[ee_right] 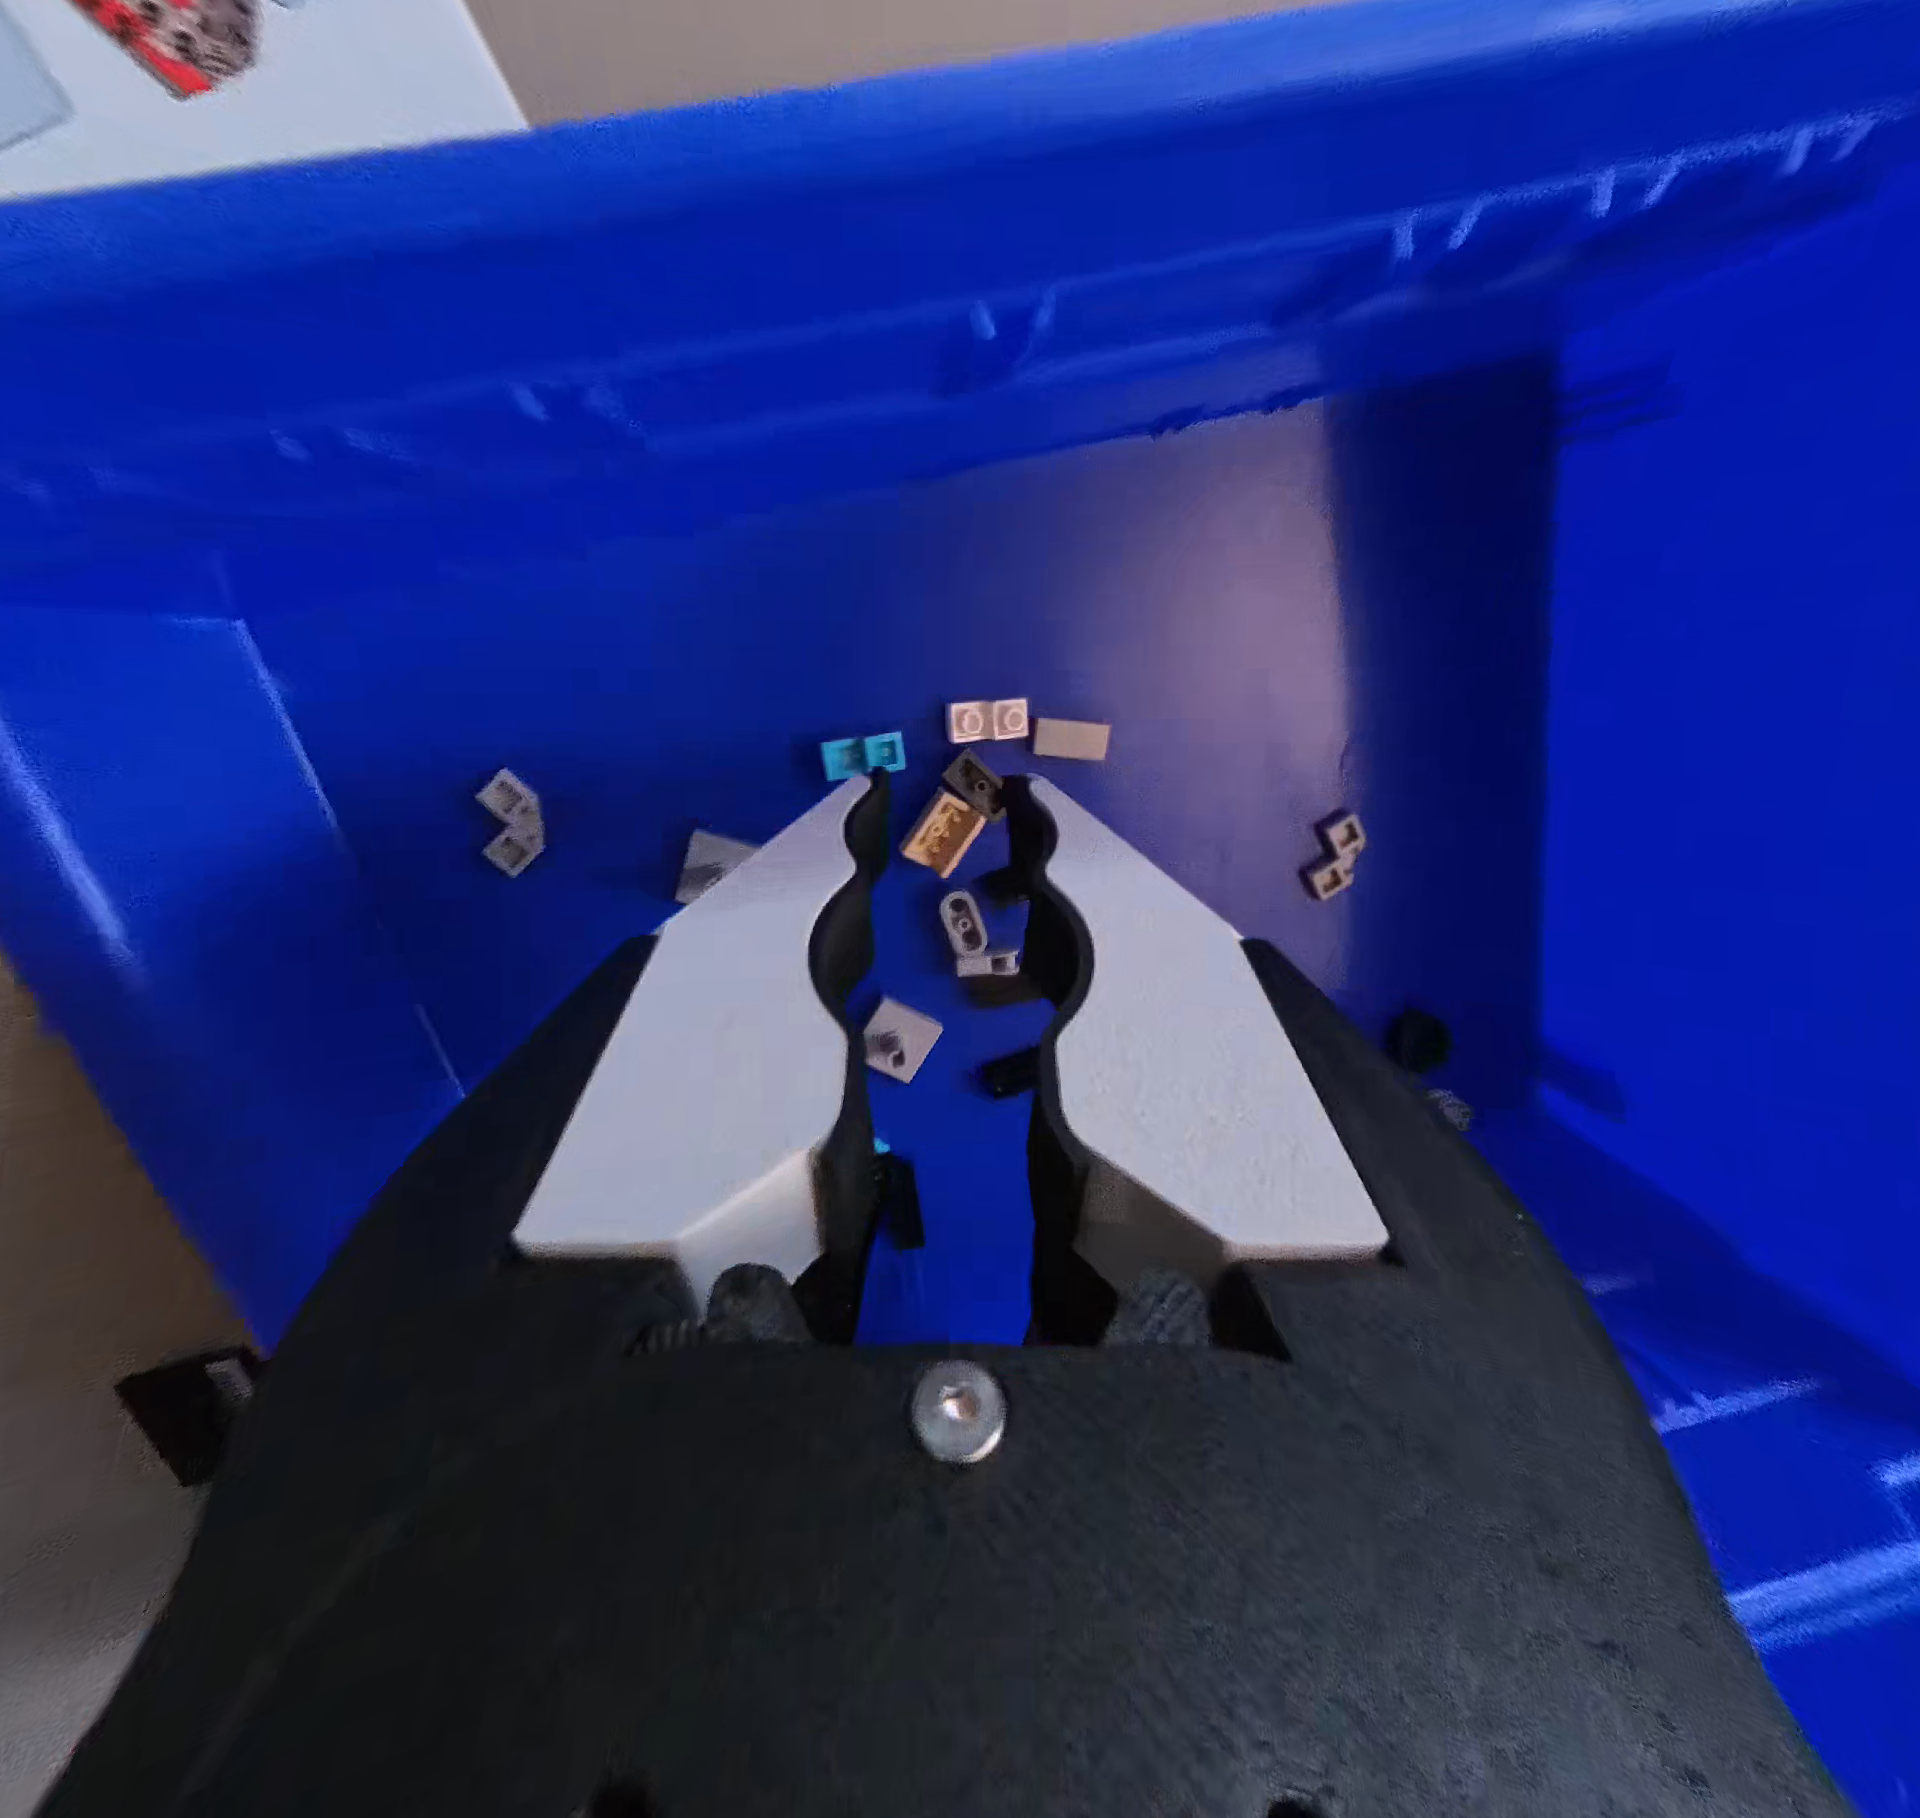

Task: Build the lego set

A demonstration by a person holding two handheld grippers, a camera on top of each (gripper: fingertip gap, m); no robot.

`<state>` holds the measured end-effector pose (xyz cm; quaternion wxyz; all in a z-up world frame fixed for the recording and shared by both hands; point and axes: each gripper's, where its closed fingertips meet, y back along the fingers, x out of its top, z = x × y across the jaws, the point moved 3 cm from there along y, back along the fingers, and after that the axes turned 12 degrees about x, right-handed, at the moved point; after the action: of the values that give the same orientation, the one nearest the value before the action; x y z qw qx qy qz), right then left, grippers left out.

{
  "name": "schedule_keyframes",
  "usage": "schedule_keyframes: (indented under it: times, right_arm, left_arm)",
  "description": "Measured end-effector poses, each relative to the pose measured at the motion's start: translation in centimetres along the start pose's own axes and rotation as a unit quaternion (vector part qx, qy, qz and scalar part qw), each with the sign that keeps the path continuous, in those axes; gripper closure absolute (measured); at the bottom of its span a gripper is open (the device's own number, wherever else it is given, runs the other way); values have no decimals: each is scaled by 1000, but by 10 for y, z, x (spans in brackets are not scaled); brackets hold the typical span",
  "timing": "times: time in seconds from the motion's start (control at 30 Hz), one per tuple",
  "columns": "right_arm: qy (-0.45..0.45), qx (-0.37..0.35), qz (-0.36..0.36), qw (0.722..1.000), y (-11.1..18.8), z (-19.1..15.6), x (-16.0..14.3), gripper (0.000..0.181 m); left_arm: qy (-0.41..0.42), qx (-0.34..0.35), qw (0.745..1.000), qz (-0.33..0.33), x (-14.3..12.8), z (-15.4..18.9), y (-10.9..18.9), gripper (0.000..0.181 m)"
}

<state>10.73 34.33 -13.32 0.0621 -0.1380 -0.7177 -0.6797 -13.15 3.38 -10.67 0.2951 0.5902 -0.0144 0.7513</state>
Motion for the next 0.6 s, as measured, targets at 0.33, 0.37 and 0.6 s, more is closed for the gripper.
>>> schedule_keyframes:
  times: [0.33,0.37,0.6]
  right_arm:
    - [-39,8,-20,999,-15,9,-5,173]
    - [-41,8,-17,999,-15,9,-5,173]
    - [-59,22,41,997,5,0,3,173]
  left_arm:
    - [22,-28,999,-11,-1,0,-1,148]
    - [21,-27,999,-11,-1,0,-1,148]
    - [7,-16,1000,-10,-2,1,-1,149]
